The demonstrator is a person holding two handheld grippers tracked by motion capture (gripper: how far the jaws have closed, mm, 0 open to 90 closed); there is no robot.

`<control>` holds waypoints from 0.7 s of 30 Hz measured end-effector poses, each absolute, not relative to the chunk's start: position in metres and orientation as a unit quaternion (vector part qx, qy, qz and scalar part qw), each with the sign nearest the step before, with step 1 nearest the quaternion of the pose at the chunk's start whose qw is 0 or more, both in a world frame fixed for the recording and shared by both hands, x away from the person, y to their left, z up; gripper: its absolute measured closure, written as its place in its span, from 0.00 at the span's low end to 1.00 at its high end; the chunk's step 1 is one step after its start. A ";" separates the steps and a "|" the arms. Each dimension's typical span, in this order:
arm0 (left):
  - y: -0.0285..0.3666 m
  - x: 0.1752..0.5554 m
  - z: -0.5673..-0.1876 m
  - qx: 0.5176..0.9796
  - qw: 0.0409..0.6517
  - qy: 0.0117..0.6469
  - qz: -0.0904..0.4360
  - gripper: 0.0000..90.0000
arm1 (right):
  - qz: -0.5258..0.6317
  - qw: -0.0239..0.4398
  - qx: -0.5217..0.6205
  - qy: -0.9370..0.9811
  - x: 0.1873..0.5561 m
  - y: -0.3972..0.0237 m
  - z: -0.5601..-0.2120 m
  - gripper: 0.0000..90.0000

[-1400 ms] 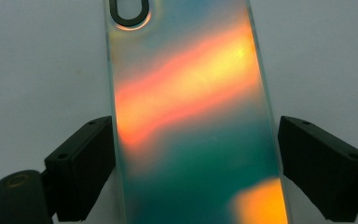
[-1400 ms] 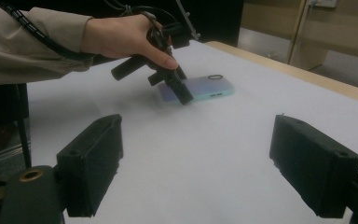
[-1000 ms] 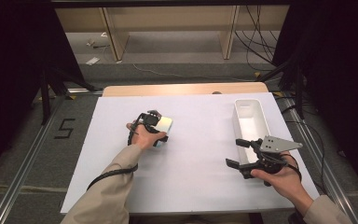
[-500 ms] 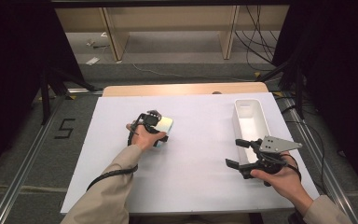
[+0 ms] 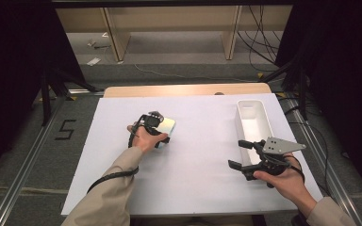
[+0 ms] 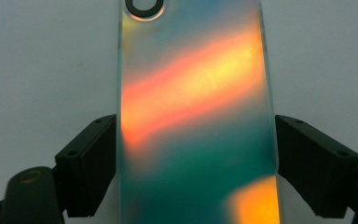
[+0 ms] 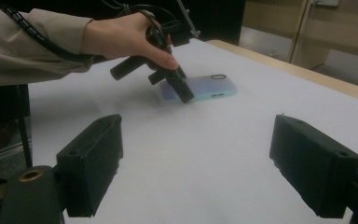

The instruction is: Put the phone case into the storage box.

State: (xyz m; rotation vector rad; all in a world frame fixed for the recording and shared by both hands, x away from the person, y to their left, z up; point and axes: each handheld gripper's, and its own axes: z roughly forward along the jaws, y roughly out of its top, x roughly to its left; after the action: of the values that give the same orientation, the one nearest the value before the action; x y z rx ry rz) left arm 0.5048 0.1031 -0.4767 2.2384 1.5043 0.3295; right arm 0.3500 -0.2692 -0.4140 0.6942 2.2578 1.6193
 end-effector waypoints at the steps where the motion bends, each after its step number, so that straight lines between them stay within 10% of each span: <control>1: 0.103 0.505 -0.477 0.806 0.211 0.540 0.119 0.19 | 0.560 0.138 0.241 0.781 0.350 -0.269 -0.414 0.20; 21: 0.114 0.493 -0.465 0.799 0.258 0.527 0.133 0.19 | 0.560 0.143 0.243 0.779 0.351 -0.268 -0.414 0.20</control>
State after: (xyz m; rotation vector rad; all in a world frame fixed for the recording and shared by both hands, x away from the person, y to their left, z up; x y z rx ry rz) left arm 0.4929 0.1140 -0.4647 2.1669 1.4291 0.3609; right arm 0.3506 -0.2684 -0.4138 0.7001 2.2469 1.6142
